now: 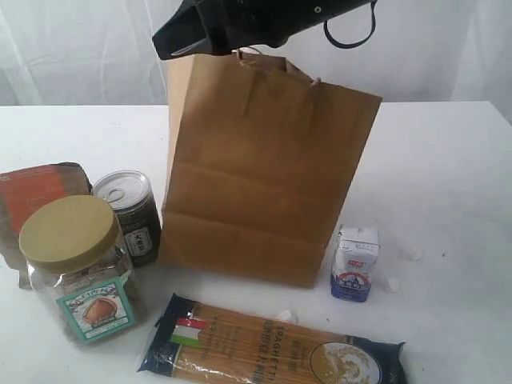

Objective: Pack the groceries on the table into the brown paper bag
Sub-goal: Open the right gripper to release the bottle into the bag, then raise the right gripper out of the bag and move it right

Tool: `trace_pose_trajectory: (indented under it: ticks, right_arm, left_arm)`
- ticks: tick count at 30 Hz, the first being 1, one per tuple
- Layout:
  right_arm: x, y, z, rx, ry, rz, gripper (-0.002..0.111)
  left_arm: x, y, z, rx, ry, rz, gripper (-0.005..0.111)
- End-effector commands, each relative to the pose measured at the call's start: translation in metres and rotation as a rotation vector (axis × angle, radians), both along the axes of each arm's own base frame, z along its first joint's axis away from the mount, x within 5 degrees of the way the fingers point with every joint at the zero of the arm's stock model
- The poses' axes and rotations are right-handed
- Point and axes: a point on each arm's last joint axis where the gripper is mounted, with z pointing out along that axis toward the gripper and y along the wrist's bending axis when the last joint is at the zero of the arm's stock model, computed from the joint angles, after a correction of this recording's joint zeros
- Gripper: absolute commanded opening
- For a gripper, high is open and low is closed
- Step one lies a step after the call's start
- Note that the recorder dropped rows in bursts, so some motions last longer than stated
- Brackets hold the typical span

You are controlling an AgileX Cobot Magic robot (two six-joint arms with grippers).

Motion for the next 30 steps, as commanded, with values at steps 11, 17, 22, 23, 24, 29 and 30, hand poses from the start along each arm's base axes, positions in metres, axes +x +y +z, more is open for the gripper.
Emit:
trace_pose_trajectory:
  ticks: [11, 17, 22, 23, 24, 29, 30]
  right_arm:
    - [-0.004, -0.006, 0.034, 0.105, -0.078, -0.109, 0.095]
    - [-0.008, -0.007, 0.035, 0.107, -0.047, -0.097, 0.093]
    - [0.010, -0.013, 0.041, 0.172, -0.100, -0.307, 0.034]
    - [0.015, -0.015, 0.040, 0.176, -0.114, -0.351, 0.017]
    - [0.021, -0.016, 0.037, 0.172, -0.132, -0.388, 0.001]
    - [0.014, -0.018, 0.021, -0.027, -0.105, -0.311, 0.000]
    - [0.013, -0.024, 0.018, -0.124, -0.126, -0.318, 0.000]
  left_arm:
    - [-0.001, 0.000, -0.004, 0.003, 0.033, 0.002, 0.000]
    - [-0.001, 0.000, -0.004, 0.003, 0.033, 0.002, 0.000]
    - [-0.001, 0.000, -0.004, 0.003, 0.033, 0.002, 0.000]
    - [-0.001, 0.000, -0.004, 0.003, 0.033, 0.002, 0.000]
    - [-0.001, 0.000, -0.004, 0.003, 0.033, 0.002, 0.000]
    - [-0.001, 0.000, -0.004, 0.003, 0.033, 0.002, 0.000]
    - [-0.001, 0.000, -0.004, 0.003, 0.033, 0.002, 0.000]
